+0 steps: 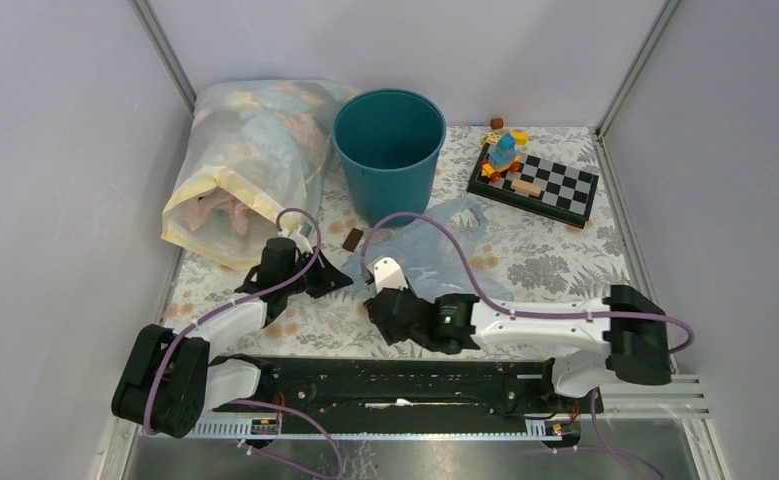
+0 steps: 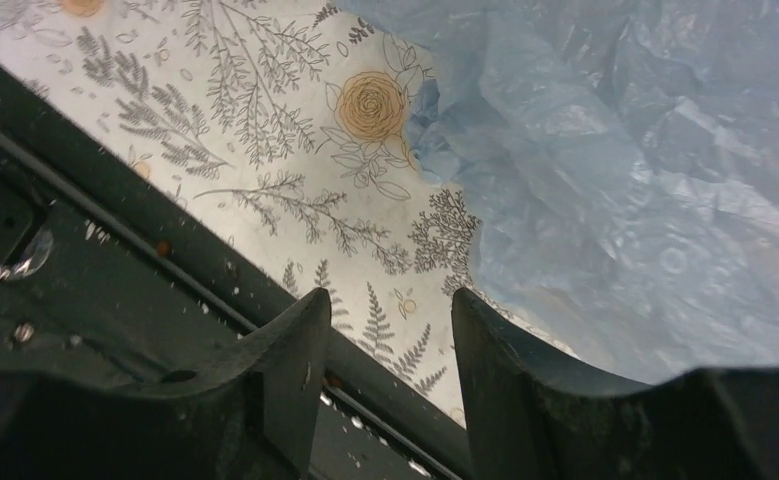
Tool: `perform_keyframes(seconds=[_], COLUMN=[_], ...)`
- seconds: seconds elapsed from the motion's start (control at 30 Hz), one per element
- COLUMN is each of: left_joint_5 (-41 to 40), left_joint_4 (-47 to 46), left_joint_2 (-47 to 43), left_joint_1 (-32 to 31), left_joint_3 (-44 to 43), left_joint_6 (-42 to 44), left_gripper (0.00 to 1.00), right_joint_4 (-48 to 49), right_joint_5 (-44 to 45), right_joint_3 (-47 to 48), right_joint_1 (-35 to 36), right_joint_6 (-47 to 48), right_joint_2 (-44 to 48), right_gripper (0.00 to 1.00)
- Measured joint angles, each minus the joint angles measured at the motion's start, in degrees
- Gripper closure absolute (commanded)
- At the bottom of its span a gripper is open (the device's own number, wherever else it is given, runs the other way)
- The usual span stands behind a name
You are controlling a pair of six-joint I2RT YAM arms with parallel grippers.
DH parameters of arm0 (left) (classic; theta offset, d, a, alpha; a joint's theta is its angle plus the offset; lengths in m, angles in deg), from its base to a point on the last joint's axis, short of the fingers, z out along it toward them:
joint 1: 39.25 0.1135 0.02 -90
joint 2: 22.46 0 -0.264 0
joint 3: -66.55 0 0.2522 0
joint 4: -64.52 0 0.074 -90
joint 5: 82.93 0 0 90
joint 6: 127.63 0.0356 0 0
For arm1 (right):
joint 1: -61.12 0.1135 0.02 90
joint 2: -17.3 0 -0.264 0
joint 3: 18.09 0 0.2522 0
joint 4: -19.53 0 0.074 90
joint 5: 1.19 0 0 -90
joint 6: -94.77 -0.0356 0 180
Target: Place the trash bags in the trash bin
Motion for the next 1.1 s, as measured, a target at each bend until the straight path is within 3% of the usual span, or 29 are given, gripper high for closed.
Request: perform_keyframes(seconds=[0.23, 0.57, 0.93, 1.1], left_joint_5=[-0.1, 0.0, 0.0, 0.0], left_joint_4=[-1.2, -1.2, -1.4, -1.4], left_joint_2=[0.2, 0.1, 0.1, 0.1], left_joint_1=[0.0, 0.0, 0.0, 0.0], left_joint_3=[1.8, 2.7, 2.9, 3.0], left_joint_6=[0.0, 0.0, 0.0, 0.0], left_gripper=[1.00, 1.00, 1.00, 1.00], right_joint_4=[4.3, 8.0, 6.9, 5.1], right_joint_5=[8.4, 20.3, 28.1, 31.9], right_joint_3=[0.4, 4.9, 9.4, 9.9], right_joint_1=[0.8, 0.8, 0.2, -1.5], right_joint_6=[-6.2, -13.9, -17.6, -18.6], right_joint_2=[-8.7, -17.9, -27.9, -30.4], right_gripper=[0.34, 0.32, 0.50, 0.82])
